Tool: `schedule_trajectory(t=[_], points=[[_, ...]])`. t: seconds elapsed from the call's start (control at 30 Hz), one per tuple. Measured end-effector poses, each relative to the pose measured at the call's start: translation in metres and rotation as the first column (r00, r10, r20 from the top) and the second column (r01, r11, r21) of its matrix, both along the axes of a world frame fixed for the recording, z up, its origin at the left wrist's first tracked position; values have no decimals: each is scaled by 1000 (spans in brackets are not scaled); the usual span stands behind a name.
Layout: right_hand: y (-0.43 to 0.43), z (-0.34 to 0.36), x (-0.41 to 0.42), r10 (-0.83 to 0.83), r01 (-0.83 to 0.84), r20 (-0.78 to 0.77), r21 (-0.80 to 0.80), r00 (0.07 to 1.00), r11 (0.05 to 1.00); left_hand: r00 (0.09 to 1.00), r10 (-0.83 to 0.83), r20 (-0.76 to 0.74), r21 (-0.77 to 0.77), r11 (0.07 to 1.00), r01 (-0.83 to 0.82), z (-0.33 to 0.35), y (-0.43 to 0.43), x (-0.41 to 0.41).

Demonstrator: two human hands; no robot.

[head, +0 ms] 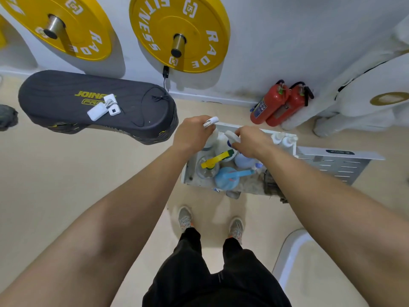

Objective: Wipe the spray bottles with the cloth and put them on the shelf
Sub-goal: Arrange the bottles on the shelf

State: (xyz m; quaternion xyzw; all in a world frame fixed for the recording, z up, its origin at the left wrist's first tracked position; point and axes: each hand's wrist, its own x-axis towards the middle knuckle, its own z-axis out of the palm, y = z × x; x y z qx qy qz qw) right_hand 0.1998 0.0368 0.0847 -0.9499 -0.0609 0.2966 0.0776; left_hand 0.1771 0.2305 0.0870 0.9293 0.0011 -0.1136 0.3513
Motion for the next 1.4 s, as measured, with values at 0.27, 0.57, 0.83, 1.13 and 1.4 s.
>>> schedule_trajectory(t=[0.27, 0.57, 0.83, 1.13, 1.4], points=[[4, 11, 20, 96, -96, 44, -11, 994, 995, 998, 60, -20, -13, 998, -60, 5, 10, -6], [10, 7, 46, 335, -336, 76, 4, 939, 942, 991, 132, -8, 102, 986, -130, 7, -2, -2], [-6, -6, 29, 92, -128, 213, 160, 973, 979, 995, -19, 97, 422, 906, -23, 18, 0, 8], [11, -16, 17, -636, 675, -282, 501, 719, 541, 978, -187, 96, 322, 935, 147, 20, 5, 17], [20, -32, 19, -668, 749, -422, 581, 612, 320, 995, -77, 63, -6, 997, 78, 10, 5, 14]])
